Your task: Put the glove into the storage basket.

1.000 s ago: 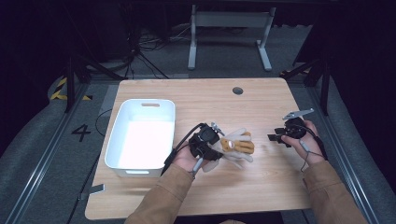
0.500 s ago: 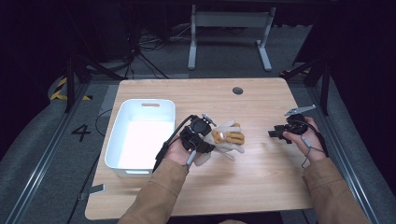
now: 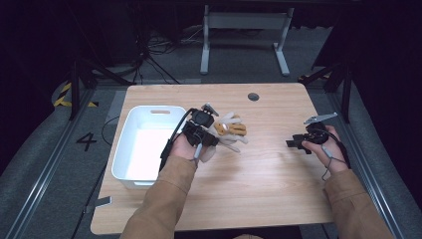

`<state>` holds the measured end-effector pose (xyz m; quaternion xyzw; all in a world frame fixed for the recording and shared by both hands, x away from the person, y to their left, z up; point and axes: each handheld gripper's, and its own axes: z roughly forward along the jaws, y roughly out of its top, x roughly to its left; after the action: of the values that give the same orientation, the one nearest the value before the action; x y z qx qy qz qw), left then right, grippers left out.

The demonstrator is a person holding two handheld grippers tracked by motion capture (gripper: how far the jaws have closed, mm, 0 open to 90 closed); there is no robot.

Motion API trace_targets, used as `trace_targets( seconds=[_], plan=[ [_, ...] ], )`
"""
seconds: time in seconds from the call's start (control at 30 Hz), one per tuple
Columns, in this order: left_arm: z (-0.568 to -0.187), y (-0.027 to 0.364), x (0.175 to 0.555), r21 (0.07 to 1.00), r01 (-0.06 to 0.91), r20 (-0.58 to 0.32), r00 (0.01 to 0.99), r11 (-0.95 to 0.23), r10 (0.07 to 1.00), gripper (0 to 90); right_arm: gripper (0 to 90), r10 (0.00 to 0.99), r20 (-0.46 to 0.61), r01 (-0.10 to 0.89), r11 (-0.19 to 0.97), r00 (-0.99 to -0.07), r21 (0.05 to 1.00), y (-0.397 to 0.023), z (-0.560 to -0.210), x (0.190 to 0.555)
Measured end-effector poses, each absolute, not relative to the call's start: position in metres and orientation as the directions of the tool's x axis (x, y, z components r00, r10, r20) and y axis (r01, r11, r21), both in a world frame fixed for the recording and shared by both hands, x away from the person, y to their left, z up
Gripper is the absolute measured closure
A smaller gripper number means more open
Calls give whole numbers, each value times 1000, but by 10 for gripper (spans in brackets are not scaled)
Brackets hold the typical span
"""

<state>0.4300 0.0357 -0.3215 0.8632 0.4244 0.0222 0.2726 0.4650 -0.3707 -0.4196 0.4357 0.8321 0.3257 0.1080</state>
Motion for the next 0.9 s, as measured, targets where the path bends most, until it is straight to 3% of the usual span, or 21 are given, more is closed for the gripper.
trace_targets(
  seconds=[0.4, 0.9],
  plan=[
    [-310, 36, 448, 394, 818, -160, 509, -418, 846, 709, 515, 809, 114, 665, 384, -576, 641, -381, -419, 459],
    [-295, 46, 463, 344, 880, -174, 403, -328, 899, 709, 509, 812, 115, 670, 382, -572, 637, -383, -420, 454]
  ],
)
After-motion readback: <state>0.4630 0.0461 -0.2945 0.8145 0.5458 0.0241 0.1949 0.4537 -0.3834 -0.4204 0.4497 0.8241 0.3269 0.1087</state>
